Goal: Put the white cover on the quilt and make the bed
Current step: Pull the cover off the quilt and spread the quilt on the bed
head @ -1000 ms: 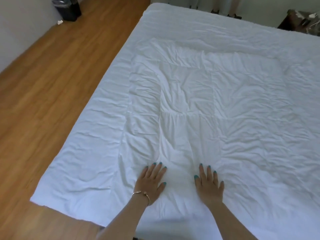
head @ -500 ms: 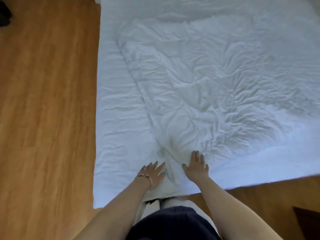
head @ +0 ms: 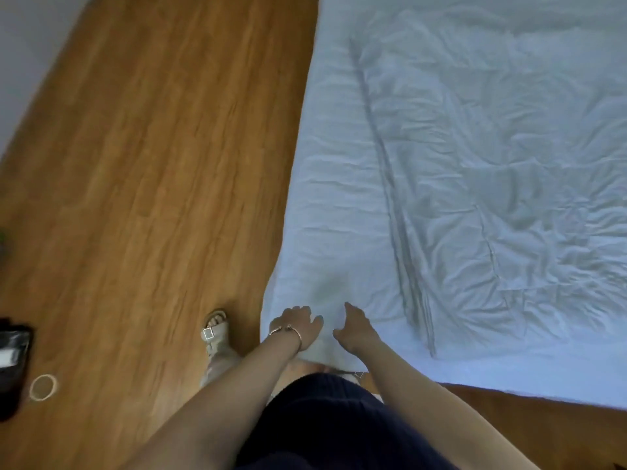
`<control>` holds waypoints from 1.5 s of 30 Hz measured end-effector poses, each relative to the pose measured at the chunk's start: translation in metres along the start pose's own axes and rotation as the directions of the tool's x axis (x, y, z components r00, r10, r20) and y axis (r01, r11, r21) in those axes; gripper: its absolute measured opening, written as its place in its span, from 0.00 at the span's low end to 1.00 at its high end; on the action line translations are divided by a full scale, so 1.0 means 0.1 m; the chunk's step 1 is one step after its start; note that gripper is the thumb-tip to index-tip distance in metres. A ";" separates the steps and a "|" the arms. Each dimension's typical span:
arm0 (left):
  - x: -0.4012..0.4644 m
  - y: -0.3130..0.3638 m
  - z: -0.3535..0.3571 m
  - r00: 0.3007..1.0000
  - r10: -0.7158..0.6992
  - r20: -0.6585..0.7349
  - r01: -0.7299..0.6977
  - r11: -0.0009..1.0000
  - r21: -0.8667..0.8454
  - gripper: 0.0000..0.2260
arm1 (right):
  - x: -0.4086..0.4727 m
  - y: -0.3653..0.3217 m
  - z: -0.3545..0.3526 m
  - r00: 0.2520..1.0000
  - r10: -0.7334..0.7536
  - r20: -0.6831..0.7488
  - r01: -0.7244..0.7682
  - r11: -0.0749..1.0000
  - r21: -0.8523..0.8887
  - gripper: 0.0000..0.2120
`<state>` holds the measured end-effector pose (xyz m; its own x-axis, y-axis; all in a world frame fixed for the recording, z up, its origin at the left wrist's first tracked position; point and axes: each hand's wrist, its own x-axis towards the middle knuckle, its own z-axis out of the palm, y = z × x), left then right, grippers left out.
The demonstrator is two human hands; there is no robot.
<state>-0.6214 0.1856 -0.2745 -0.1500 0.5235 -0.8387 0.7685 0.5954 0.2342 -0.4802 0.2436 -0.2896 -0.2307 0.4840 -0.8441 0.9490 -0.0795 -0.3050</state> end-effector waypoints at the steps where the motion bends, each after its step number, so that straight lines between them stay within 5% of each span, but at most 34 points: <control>1: 0.02 -0.15 -0.05 0.999 0.038 0.012 -0.038 0.999 0.008 0.24 | 0.04 -0.23 0.15 0.999 -0.025 0.021 0.026 0.998 -0.049 0.35; 5: 0.10 -1.22 -0.73 0.971 0.229 0.073 -0.234 0.970 0.072 0.20 | 0.18 -1.21 0.59 1.000 0.016 0.027 -0.016 1.000 -0.016 0.37; 10: -0.10 -2.67 -1.67 0.999 0.021 0.050 -0.021 1.000 0.014 0.15 | 0.13 -2.23 0.83 0.986 0.010 0.167 0.008 0.995 -0.104 0.37; 14: 0.00 -3.12 -2.05 0.999 -0.027 -0.033 0.021 0.984 -0.175 0.15 | 0.46 -3.02 0.63 0.976 0.025 0.217 -0.015 0.999 -0.049 0.34; 20: 0.37 -3.20 -2.73 0.982 -0.001 -0.187 -0.060 0.945 -0.321 0.08 | 0.98 -3.83 0.30 0.994 -0.079 -0.076 0.087 0.990 0.113 0.21; 25: 1.24 -3.13 -3.60 0.997 -0.010 -0.082 -0.023 0.917 -0.398 0.11 | 1.50 -4.16 -0.18 0.988 -0.010 0.151 0.022 0.997 -0.078 0.32; 29: 1.93 -2.87 -4.53 0.978 0.000 0.209 0.036 0.985 -0.171 0.31 | 2.09 -4.48 -1.25 0.990 0.108 0.093 -0.114 0.992 0.054 0.30; 36: 2.92 -2.25 -6.25 0.998 0.061 -0.003 -0.061 0.998 -0.033 0.30 | 3.10 -5.39 -2.49 0.999 0.021 -0.025 -0.019 0.997 0.072 0.31; 41: 3.79 -1.82 -7.14 0.991 0.095 0.097 -0.097 0.995 0.014 0.31 | 3.79 -5.98 -3.15 0.999 0.012 -0.048 -0.009 0.998 0.063 0.34; 45: 4.45 -1.34 -8.12 0.974 0.201 0.101 -0.220 0.946 0.237 0.33 | 4.13 -6.21 -3.98 0.961 0.187 -0.205 -0.113 0.939 0.325 0.31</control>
<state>-1.2965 0.8337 -0.2799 0.0714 0.5682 -0.8198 0.9077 0.3037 0.2895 -1.0796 0.8397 -0.2736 0.0000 0.6291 -0.7773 0.8477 -0.4124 -0.3338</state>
